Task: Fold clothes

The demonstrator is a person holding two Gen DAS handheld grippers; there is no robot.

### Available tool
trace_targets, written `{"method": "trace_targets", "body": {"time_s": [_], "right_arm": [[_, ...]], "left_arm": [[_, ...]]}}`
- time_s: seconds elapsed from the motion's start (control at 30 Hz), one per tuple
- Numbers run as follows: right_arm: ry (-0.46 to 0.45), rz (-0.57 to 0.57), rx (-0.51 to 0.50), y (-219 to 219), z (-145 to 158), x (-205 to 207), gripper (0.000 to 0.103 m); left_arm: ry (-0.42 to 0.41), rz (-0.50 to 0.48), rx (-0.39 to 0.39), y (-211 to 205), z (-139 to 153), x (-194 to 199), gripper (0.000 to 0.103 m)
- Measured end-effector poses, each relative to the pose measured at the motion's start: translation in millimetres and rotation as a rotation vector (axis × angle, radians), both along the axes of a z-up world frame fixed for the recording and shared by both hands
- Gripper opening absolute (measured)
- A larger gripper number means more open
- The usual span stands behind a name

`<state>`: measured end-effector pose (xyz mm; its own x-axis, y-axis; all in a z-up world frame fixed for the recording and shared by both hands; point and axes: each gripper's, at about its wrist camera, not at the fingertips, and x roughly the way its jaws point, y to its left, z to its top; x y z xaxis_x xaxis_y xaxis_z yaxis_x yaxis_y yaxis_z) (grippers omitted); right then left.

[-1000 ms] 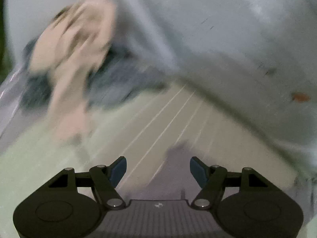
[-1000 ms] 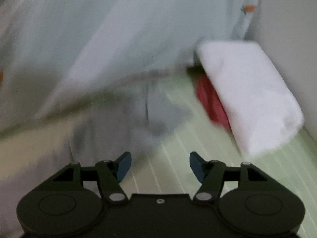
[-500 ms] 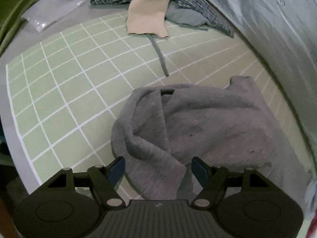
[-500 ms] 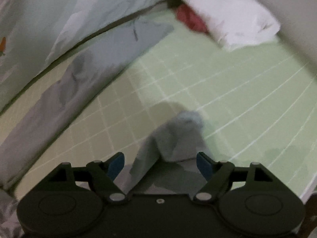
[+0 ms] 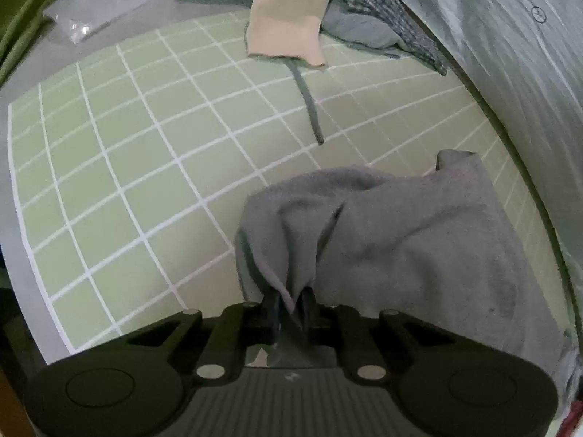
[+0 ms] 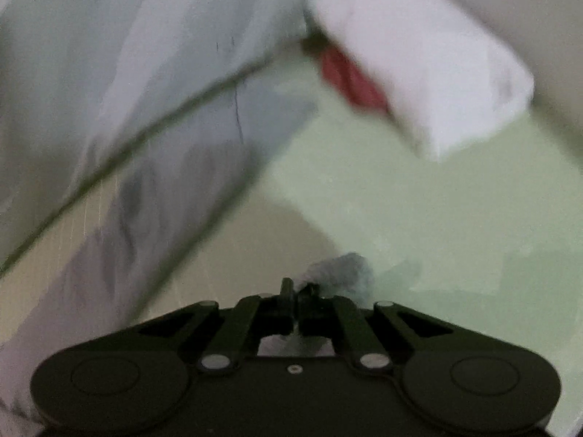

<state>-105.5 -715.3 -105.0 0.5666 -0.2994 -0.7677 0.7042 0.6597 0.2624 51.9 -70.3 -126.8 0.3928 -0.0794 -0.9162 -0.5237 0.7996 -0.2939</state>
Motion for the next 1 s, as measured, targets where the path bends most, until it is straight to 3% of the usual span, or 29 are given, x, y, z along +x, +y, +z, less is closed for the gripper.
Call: {"method": "trace_targets", "body": {"time_s": [0.03, 0.07, 0.1, 0.17, 0.23, 0.4, 0.47, 0.57, 0.73, 0.87, 1.0], "right_arm": [[-0.036, 0.022, -0.003, -4, 6, 5, 0.003], [-0.075, 0.053, 0.006, -6, 11, 9, 0.012], [-0.088, 0.071, 0.003, -7, 14, 11, 0.038], [-0.085, 0.071, -0.021, -5, 18, 7, 0.068], [-0.068, 0.024, -0.058, -1, 16, -6, 0.070], [0.076, -0.124, 0.002, 5, -16, -45, 0.070], [0.127, -0.171, 0.028, 8, -28, -58, 0.070], [0.135, -0.241, 0.105, 12, -38, -79, 0.070], [-0.022, -0.255, 0.234, 17, -45, -93, 0.066], [-0.005, -0.298, 0.292, 14, -54, -86, 0.051], [0.014, -0.311, 0.276, 10, -57, -81, 0.049]], "left_arm": [[0.005, 0.002, 0.005, 0, -1, -1, 0.013], [0.009, 0.001, 0.011, 0, -2, -2, 0.013], [0.007, 0.000, 0.017, 0, -2, -3, 0.014], [-0.002, -0.004, 0.017, -1, 0, -6, 0.014], [-0.008, 0.001, 0.008, 0, 1, -8, 0.018], [-0.034, 0.031, -0.052, 3, 0, -13, 0.051], [-0.050, 0.062, -0.087, 4, 0, -14, 0.060], [-0.073, 0.099, -0.138, 7, 1, -14, 0.062], [-0.090, 0.102, -0.156, 6, 5, -9, 0.064], [-0.062, 0.069, -0.124, 1, 3, -2, 0.064], [-0.058, 0.062, -0.121, 0, 0, 1, 0.064]]}}
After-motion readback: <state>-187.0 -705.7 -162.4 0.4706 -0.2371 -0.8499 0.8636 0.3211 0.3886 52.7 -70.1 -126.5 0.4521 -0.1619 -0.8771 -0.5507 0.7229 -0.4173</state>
